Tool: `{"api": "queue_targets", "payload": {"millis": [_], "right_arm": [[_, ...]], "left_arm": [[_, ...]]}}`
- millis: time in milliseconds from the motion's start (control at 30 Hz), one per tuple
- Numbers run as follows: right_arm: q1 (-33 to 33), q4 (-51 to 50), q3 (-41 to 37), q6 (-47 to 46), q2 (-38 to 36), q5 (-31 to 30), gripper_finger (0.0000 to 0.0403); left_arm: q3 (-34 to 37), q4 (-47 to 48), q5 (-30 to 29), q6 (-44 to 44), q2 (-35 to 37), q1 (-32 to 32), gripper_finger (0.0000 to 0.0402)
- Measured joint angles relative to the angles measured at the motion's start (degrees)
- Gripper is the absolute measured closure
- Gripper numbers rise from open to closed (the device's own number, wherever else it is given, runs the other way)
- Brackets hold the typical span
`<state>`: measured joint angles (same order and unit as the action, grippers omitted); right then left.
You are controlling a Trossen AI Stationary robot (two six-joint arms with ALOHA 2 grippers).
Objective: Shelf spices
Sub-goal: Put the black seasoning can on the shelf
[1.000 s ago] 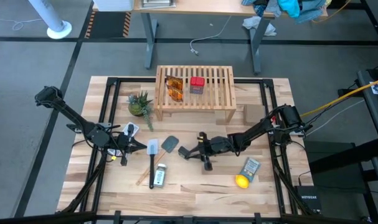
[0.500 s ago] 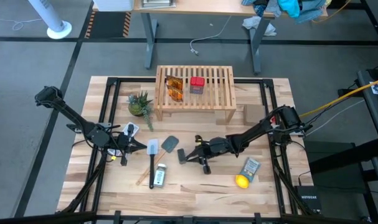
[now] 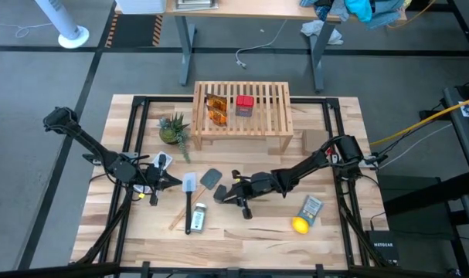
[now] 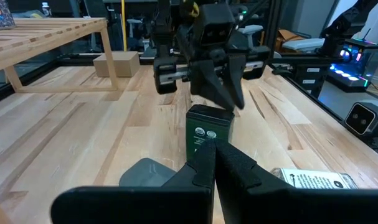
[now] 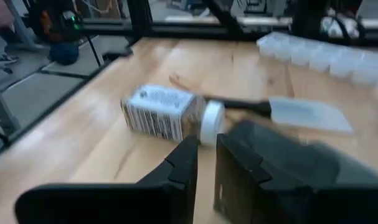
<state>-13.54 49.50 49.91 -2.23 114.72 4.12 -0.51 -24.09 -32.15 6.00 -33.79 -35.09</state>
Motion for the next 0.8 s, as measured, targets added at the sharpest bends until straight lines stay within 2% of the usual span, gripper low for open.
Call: {"api": "queue_targets", "payload": {"millis": [233,500,800], "right_arm": [[0.0,-0.13,1.66,3.01,-0.02,0.0,0.0338],[0.04,-6.0,1.64,4.0,-0.09,0.67,0.0338],[0.04,-9.72,3.45,3.65,-0.07,7.02,0.0338]], "left_arm": [[0.0,0.01,0.01,0.02,0.0,0.0,0.0402],[0.0,1.28,0.01,2.29,-0.01,0.0,0.0401],[0.0,1.2,-0.02,2.99,0.01,-0.01,0.0402]]}}
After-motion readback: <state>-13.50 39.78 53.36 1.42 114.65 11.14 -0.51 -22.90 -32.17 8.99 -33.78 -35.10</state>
